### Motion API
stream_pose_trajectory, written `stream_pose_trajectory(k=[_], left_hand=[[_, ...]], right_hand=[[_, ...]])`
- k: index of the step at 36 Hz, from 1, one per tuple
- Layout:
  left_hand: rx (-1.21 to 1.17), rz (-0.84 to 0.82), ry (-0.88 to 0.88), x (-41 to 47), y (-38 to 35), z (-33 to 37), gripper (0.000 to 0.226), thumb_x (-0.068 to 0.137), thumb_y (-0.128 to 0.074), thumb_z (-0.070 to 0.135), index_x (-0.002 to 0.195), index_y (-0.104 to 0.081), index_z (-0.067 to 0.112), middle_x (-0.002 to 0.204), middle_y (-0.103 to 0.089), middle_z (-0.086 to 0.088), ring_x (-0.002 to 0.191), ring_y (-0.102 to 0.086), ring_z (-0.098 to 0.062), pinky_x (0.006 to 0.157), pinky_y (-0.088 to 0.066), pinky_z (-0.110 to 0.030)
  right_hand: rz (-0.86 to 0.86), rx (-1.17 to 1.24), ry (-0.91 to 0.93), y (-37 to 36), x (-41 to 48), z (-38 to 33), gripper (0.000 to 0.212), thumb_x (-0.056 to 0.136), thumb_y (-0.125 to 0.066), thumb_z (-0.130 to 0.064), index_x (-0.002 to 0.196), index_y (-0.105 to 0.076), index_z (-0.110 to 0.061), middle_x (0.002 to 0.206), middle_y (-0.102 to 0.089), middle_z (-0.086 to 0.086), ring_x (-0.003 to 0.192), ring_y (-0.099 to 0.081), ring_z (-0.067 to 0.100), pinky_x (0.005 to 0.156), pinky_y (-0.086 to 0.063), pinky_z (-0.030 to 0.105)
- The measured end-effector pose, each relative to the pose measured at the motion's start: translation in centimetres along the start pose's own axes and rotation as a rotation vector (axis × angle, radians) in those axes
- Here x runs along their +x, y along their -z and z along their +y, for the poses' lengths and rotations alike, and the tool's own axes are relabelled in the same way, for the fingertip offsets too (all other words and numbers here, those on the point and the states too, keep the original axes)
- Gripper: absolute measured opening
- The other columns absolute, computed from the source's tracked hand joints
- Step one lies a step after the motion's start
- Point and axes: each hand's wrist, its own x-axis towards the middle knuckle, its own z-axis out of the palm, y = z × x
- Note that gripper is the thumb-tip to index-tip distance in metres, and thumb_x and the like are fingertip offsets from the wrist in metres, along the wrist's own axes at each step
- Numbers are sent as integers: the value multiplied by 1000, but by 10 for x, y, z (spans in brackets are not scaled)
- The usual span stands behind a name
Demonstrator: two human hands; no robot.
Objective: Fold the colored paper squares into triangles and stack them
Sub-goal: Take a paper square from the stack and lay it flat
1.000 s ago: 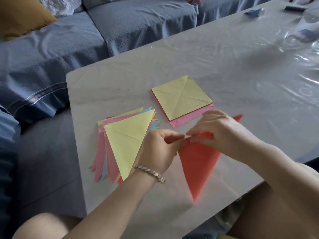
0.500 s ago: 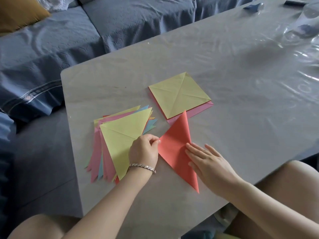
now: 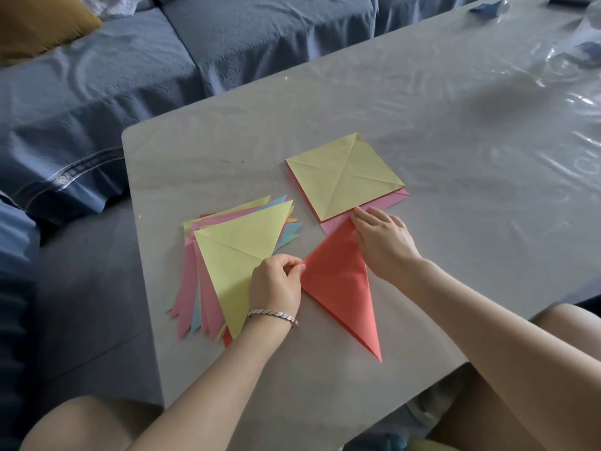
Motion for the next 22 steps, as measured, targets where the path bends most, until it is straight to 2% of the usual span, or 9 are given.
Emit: stream_pose_trajectory(k=[6,12,14,17,20,22], left_hand=[[7,8,17,-1,-1,1,9,84,-63,14,85,-71,10,81,-70,-3,67,-53,-14,59,-36,-20],[-12,8,2,-2,-3,-2,10,84,-63,13,87,-71,9,82,-70,-4,69,-56,-15,62,-41,-22],[-16,13,-6,-2,-3,-2,10,84,-63,13,87,-71,8,83,-71,-4,69,-57,-16,64,-42,-22],[-11,18,-23,-2,-4,-3,10,84,-62,12,87,-71,7,83,-71,-5,69,-55,-14,62,-39,-21],[-4,26,-28,-3,-4,-3,10,84,-62,12,86,-71,8,83,-71,-4,68,-54,-13,62,-38,-20],[-4,29,-31,-3,-4,-3,10,85,-62,12,87,-71,8,83,-71,-4,68,-54,-13,62,-37,-20]], right_hand=[[-174,-34,14,9,0,5,60,97,-33,-44,148,-15,-16,156,-8,-5,143,-6,16,113,-9,32],[-255,-3,87,8,-35,18,81,88,-40,-59,149,-6,-18,156,3,-7,143,6,11,116,2,33],[-296,-2,109,8,-47,17,93,80,-37,-73,149,-4,-20,156,7,-7,142,11,9,115,6,32],[-336,-9,155,7,-65,15,113,56,-14,-85,148,0,-21,149,20,-10,134,22,2,113,12,31],[-380,-11,195,6,-80,12,126,48,-19,-94,147,7,-20,144,27,-8,135,26,5,112,16,30],[-391,-10,209,6,-87,12,125,48,-20,-90,147,9,-19,145,29,-7,136,27,7,111,18,31]])
